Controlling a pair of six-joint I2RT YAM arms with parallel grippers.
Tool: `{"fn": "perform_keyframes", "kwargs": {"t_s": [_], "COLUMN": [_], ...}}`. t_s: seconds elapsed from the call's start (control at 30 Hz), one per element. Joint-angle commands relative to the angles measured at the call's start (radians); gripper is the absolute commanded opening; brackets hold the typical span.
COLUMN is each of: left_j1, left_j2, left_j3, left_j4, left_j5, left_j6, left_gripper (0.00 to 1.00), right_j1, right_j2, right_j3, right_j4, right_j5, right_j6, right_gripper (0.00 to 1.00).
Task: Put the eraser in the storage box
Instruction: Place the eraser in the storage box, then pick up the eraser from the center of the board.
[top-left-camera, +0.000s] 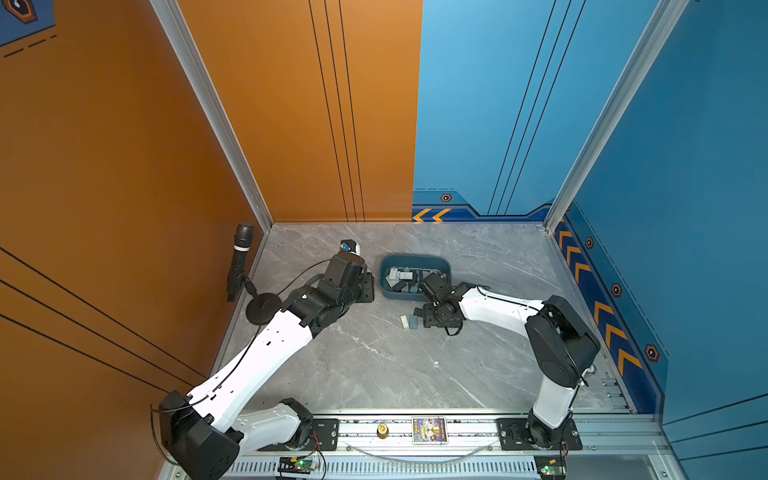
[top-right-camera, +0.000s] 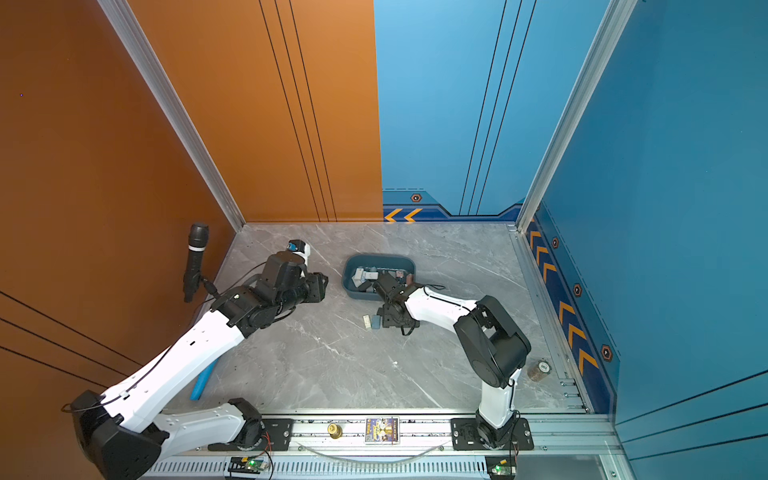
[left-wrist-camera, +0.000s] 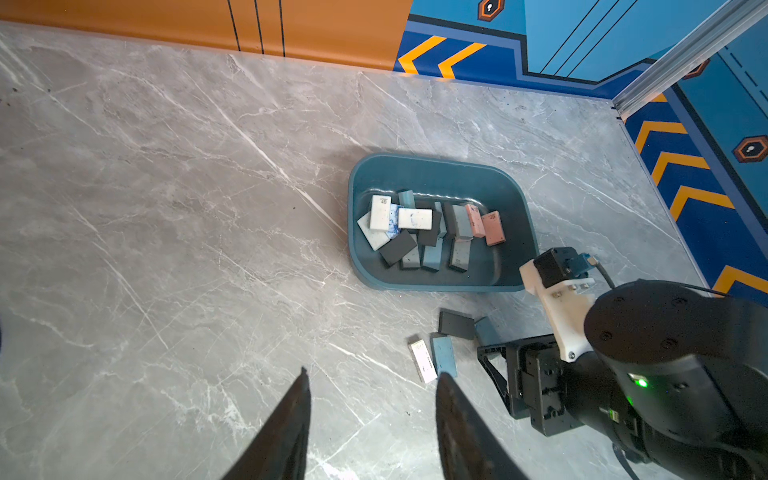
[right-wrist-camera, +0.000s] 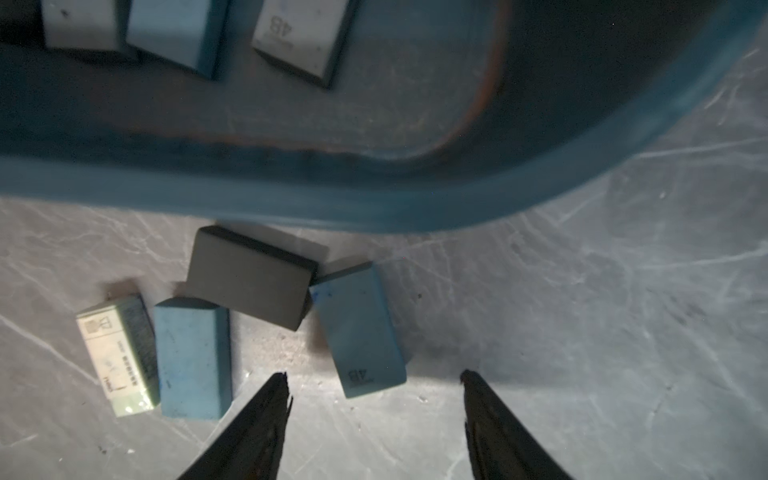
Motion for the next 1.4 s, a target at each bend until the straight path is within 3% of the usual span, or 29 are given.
{"fn": "perform_keyframes", "kwargs": {"t_s": [0.0,0.4,0.97,1.37], "left_j1": [-0.006,-0.006,-0.004,-0.005], "left_j2": [-0.024,-0.038,-0.058,-0.056], "left_j3": [-0.02,-0.032,-0.053,-0.075], "left_j4": [0.007,0.006,0.002,0.002], "left_j5": [-0.001,-0.009,-0.02,-0.002], "left_j6": [-0.026,-0.027,-0.032,-0.036], "left_gripper": [0.49,0.5,0.5,0.5], "right_j1": [-0.001,-0.038,-0.02,-0.015], "right_j2": [0.029,0.085,0.062,-0.113], "right_j3": [0.03,0.049,0.053,0.071], "right_j4": [-0.007,-0.016,-0.041,-0.14], "right_j5": [0.013,0.028,0.015,0.039], "right_j6": [-0.024,-0.029,-0.021,-0.013], "right_gripper": [0.67,0.62,0.18,0.17]}}
